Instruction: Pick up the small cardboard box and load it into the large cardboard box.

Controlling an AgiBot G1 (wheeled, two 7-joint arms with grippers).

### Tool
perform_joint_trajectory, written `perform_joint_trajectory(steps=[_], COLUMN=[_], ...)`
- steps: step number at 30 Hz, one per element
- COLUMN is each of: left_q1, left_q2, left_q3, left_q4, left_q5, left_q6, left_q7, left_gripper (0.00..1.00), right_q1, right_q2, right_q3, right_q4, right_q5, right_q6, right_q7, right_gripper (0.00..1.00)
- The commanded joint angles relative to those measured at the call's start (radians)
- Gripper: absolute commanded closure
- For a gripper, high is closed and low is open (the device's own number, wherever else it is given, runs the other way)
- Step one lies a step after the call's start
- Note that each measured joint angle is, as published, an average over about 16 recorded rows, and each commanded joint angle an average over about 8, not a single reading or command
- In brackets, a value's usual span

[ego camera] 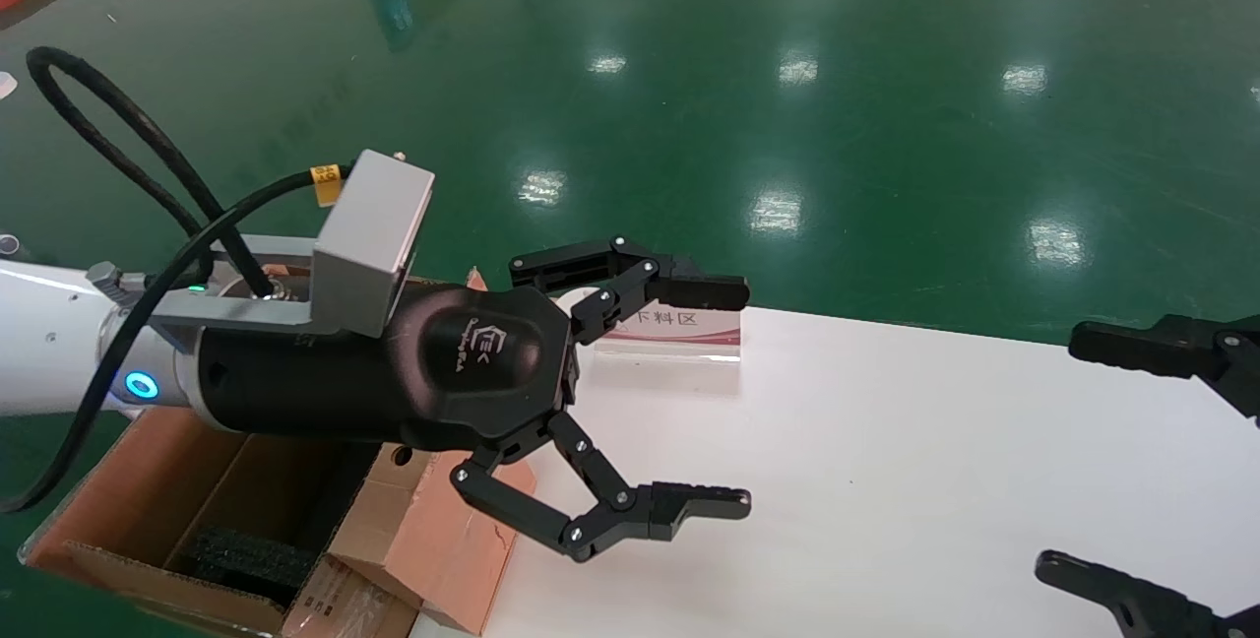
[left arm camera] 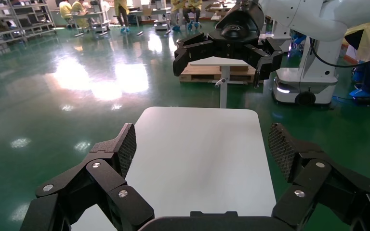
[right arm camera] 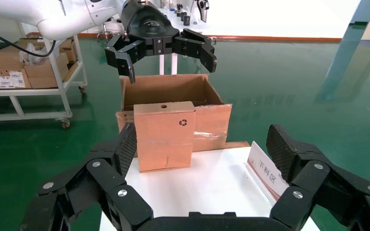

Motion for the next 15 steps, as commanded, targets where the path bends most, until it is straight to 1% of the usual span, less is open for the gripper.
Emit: perform_joint_trajectory(steps=[1, 9, 15], left_q1=[0.000, -0.001, -0.022], left_q2=[0.000, -0.005, -0.026], left_q3=[0.000, 0.004, 0.028], left_q4=[0.000, -0.002, -0.026], left_q5=[0.000, 0.011, 0.071], left_q6=[0.000, -0.004, -0.024], left_q7=[0.000, -0.006, -0.052], left_gripper=[0.00, 0.00, 0.00], right_q1=[0.000, 0.000, 0.001], right_q2=[0.000, 0.000, 0.000], right_q3=[0.000, 0.000, -0.001], right_q4=[0.000, 0.000, -0.001], right_q5=[0.000, 0.000, 0.000], right_q6=[0.000, 0.000, 0.000], right_q7=[0.000, 0.000, -0.001], right_gripper=[0.00, 0.00, 0.00])
